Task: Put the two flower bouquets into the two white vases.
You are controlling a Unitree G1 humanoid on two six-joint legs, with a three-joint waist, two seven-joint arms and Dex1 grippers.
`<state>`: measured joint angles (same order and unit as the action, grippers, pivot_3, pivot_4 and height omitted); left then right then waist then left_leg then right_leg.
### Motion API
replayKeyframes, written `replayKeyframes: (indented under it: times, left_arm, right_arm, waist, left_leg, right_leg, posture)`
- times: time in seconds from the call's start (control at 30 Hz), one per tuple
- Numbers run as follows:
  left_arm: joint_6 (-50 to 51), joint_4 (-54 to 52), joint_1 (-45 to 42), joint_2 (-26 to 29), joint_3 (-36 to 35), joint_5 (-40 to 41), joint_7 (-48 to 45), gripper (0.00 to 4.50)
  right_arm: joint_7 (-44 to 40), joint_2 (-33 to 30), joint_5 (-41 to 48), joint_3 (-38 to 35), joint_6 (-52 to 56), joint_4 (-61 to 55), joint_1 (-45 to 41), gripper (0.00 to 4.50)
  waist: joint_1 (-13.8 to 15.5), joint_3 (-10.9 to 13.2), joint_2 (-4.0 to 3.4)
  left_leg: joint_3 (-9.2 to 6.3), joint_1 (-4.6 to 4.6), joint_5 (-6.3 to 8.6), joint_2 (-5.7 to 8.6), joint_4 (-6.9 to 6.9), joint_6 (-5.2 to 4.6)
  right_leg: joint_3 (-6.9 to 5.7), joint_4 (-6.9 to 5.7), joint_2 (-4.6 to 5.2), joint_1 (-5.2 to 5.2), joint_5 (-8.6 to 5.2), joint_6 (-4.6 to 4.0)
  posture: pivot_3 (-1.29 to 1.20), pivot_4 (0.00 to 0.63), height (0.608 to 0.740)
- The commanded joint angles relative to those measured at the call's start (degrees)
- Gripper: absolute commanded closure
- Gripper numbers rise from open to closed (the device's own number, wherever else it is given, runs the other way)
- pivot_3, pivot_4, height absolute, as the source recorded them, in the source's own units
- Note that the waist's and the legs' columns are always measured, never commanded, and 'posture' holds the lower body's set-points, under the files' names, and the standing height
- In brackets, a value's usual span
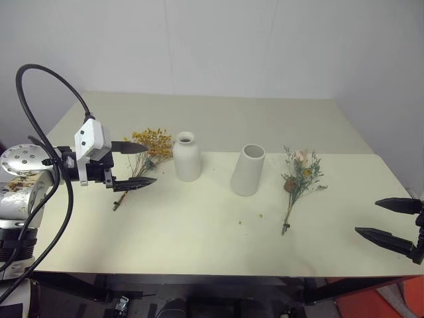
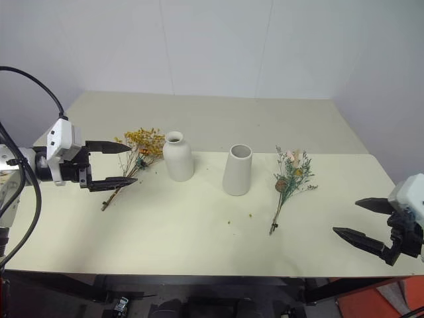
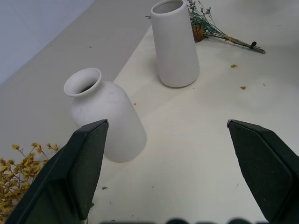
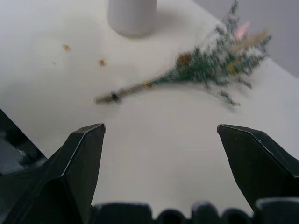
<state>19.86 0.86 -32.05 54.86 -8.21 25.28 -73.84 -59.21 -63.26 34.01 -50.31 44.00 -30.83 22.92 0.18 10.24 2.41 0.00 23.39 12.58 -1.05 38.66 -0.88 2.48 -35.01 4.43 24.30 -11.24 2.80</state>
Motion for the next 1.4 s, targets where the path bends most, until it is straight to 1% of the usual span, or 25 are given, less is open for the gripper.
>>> replayKeyframes:
  times: [0.03,0.1,0.13,0.17,0.23,0.3,0.4,0.47,0.53,0.6,0.67,0.73,0.83,0.9,1.0,1.17,1.27,1.4]
  left_arm:
    - [-0.70,-0.86,-1.73,-0.48,-0.02,0.34,0.46,0.08]
    - [-0.72,-0.58,-3.10,-1.33,1.67,-0.24,0.16,0.08]
    - [-0.72,-0.42,-3.67,-1.69,2.30,-0.51,0.06,0.08]
    - [-0.93,-0.18,-4.39,-2.16,3.13,-0.92,-0.11,0.08]
    - [-1.54,0.58,-6.23,-3.69,4.88,-1.37,-0.51,0.08]
    - [-2.56,1.87,-8.53,-5.85,6.72,-1.53,-1.40,0.08]
    - [-3.86,3.81,-10.79,-8.11,8.37,-2.07,-2.45,0.08]
    - [-5.67,6.01,-12.42,-10.49,10.39,-3.13,-3.54,0.08]
    - [-6.97,7.51,-13.55,-12.29,11.96,-4.24,-4.32,0.08]
    - [-8.23,8.82,-14.63,-14.26,13.49,-5.20,-4.91,0.08]
    - [-9.12,9.74,-15.50,-16.16,14.46,-5.43,-5.68,0.08]
    - [-9.83,10.56,-16.13,-17.87,14.98,-5.38,-6.28,0.08]
    - [-11.23,11.69,-16.56,-19.76,15.93,-5.94,-7.27,0.08]
    - [-12.19,12.31,-16.61,-20.58,16.50,-6.59,-7.67,0.08]
    - [-13.26,13.22,-16.63,-21.44,16.82,-7.11,-8.10,0.08]
    - [-13.87,13.68,-16.41,-22.41,16.81,-7.72,-7.92,0.08]
    - [-13.73,13.27,-16.05,-22.51,16.73,-7.73,-7.75,0.08]
    - [-13.35,12.69,-15.76,-22.29,16.50,-7.62,-7.46,0.08]
  right_arm:
    - [3.11,-4.93,5.39,-3.24,14.92,-2.61,-4.30,0.00]
    - [7.61,-7.97,17.95,0.49,31.12,0.69,-15.87,0.00]
    - [9.79,-8.38,21.76,2.44,37.79,2.11,-21.42,0.00]
    - [13.83,-7.60,24.13,5.24,43.57,3.92,-27.71,0.00]
    - [21.86,-5.75,26.90,9.59,47.95,5.00,-35.53,0.00]
    - [31.46,-4.04,31.13,13.38,48.50,6.40,-40.41,0.00]
    - [46.63,-1.00,37.78,17.76,48.50,10.65,-45.01,0.00]
    - [58.65,4.30,40.54,22.88,48.50,12.70,-48.59,0.00]
    - [67.68,8.26,42.94,25.98,48.50,14.39,-50.95,0.00]
    - [74.24,10.42,45.28,28.49,48.50,16.40,-52.67,0.00]
    - [80.96,10.98,50.79,29.89,48.50,21.28,-54.24,0.00]
    - [88.15,9.06,58.97,33.46,45.51,24.78,-54.56,0.00]
    - [99.84,4.60,74.18,41.41,35.91,28.27,-53.78,0.00]
    - [103.20,3.13,78.55,45.41,32.60,29.36,-54.47,0.00]
    - [105.02,3.87,78.99,50.20,31.28,30.28,-57.88,0.00]
    - [107.44,6.02,78.99,56.87,31.03,35.42,-64.73,0.00]
    - [108.67,7.81,78.71,59.69,30.48,38.39,-67.77,0.00]
    - [108.36,10.11,76.88,61.10,30.96,42.40,-69.76,0.00]
  waist:
    - [-0.11,0.00,0.00]
    - [-0.43,0.01,0.01]
    - [-0.61,0.01,0.01]
    - [-0.58,0.01,0.03]
    - [-0.65,0.00,0.11]
    - [-0.45,0.00,0.11]
    - [-0.32,0.01,0.10]
    - [-0.39,0.01,0.10]
    - [-0.52,0.01,0.10]
    - [-0.74,0.02,0.08]
    - [-0.83,0.04,0.03]
    - [-0.81,0.04,0.03]
    - [-0.94,0.04,0.03]
    - [-0.99,0.04,0.03]
    - [-1.48,0.03,0.03]
    - [-1.90,0.03,0.02]
    - [-1.79,0.03,0.02]
    - [-1.55,0.03,0.02]
  left_leg:
    - [0.00,0.00,0.00,0.01,0.00,0.00]
    - [0.01,-0.04,0.00,-0.01,0.01,0.00]
    - [0.04,-0.09,0.00,-0.02,0.03,0.00]
    - [0.03,-0.10,0.00,-0.04,0.04,0.00]
    - [-0.02,-0.12,0.00,-0.07,0.01,0.00]
    - [-0.03,-0.03,0.00,-0.03,-0.02,0.00]
    - [-0.02,0.20,-0.01,0.08,-0.02,-0.01]
    - [-0.01,0.26,0.00,0.09,0.00,-0.01]
    - [-0.03,0.30,-0.01,0.07,0.05,-0.01]
    - [-0.04,0.29,-0.01,0.07,0.05,-0.02]
    - [-0.04,0.30,-0.01,0.09,0.05,-0.02]
    - [-0.05,0.37,-0.01,0.09,0.05,-0.02]
    - [-0.06,0.39,-0.01,0.09,0.04,-0.04]
    - [-0.06,0.38,0.00,0.08,0.04,-0.05]
    - [-0.06,0.33,-0.01,0.05,0.05,-0.06]
    - [-0.06,0.30,-0.01,0.03,0.04,-0.07]
    - [-0.07,0.36,0.00,0.04,0.04,-0.08]
    - [-0.07,0.38,0.00,0.05,0.04,-0.08]
  right_leg:
    - [0.01,0.00,0.01,0.00,0.00,0.00]
    - [0.01,0.00,0.00,-0.03,0.01,-0.02]
    - [0.02,0.00,0.00,-0.05,0.03,-0.05]
    - [0.02,0.01,0.00,-0.07,0.07,-0.11]
    - [-0.03,0.02,-0.05,-0.09,0.06,-0.15]
    - [-0.03,0.03,-0.03,-0.04,0.05,-0.16]
    - [0.03,0.06,0.05,0.12,0.17,-0.07]
    - [0.04,0.06,0.04,0.15,0.44,-0.13]
    - [0.04,0.04,0.01,0.16,0.45,-0.10]
    - [0.05,0.00,0.00,0.16,0.45,-0.10]
    - [0.06,-0.01,0.01,0.18,0.47,-0.11]
    - [0.05,0.02,0.01,0.20,0.50,-0.12]
    - [0.04,0.05,0.02,0.20,0.51,-0.12]
    - [0.04,0.05,0.00,0.19,0.51,-0.12]
    - [0.09,0.03,-0.05,0.16,0.49,-0.10]
    - [0.13,0.03,-0.07,0.17,0.50,-0.10]
    - [0.10,0.06,-0.06,0.18,0.52,-0.13]
    - [0.10,0.05,-0.04,0.20,0.52,-0.13]
  posture:
    - [0.00,0.150,0.740]
    - [0.00,0.150,0.740]
    - [0.00,0.150,0.740]
    - [0.00,0.150,0.740]
    - [0.00,0.150,0.740]
    - [0.00,0.150,0.740]
    - [0.00,0.150,0.740]
    - [0.00,0.150,0.740]
    - [0.00,0.150,0.740]
    - [0.00,0.150,0.740]
    - [0.00,0.150,0.740]
    - [0.00,0.150,0.740]
    - [0.00,0.150,0.740]
    - [0.00,0.150,0.740]
    - [0.00,0.150,0.740]
    - [0.00,0.150,0.740]
    - [0.00,0.150,0.740]
    - [0.00,0.150,0.740]
